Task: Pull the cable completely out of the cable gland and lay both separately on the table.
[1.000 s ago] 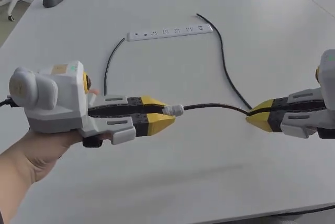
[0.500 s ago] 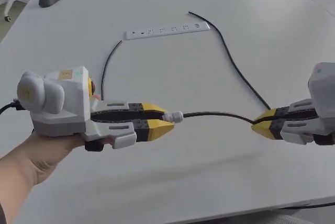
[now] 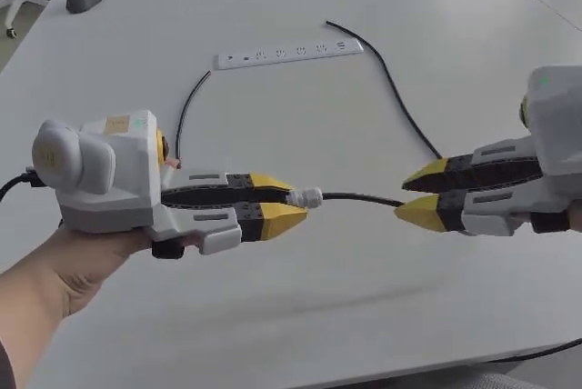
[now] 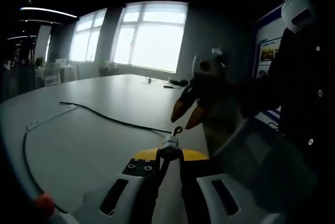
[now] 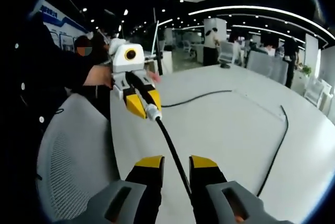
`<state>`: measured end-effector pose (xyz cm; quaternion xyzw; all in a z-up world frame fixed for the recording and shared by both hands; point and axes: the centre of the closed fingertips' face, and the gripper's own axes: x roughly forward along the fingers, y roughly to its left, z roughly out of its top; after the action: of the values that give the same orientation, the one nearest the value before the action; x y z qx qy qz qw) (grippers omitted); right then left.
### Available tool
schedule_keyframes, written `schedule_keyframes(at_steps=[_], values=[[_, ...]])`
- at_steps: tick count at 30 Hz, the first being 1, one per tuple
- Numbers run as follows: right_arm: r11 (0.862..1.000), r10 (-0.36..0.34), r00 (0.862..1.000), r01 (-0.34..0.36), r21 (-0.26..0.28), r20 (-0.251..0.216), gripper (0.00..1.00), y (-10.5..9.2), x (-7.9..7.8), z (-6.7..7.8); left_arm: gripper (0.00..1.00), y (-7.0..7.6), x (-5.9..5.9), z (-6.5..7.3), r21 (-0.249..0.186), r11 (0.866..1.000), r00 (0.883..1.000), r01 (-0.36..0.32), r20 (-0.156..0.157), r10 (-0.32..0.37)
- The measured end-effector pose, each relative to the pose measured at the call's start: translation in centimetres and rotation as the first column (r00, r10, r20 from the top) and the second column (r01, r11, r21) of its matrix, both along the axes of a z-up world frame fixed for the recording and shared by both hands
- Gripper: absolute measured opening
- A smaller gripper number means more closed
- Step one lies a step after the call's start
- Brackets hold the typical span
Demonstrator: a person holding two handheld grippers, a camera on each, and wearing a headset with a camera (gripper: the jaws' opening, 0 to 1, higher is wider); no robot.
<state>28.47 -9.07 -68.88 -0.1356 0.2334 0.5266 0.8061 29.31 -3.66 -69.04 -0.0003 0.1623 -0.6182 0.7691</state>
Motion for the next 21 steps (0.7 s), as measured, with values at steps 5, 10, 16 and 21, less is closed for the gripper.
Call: schedule_keyframes(at_steps=[5,10,16,21], values=[[0.997,0.075,0.997,-0.074,-0.017,0.037,0.11,2.6,-0.2,0.9,0.15,-0.3,-0.3,0.1,0.004,1.000,1.000,0.016,0.004,-0.016],[0.989,0.133,0.989,-0.128,-0.076,0.067,0.08,3.6,-0.2,0.4,0.15,-0.3,-0.3,0.3,0.006,1.000,1.000,0.021,0.016,-0.022],[0.975,0.191,0.977,-0.178,-0.130,0.096,0.03,4.3,-0.3,0.0,0.15,-0.4,-0.5,0.7,0.002,1.000,0.999,0.028,0.018,-0.028],[0.972,0.202,0.973,-0.184,-0.148,0.113,0.01,4.4,-0.1,0.0,0.15,-0.3,-0.4,0.7,0.002,1.000,1.000,0.022,0.022,-0.022]])
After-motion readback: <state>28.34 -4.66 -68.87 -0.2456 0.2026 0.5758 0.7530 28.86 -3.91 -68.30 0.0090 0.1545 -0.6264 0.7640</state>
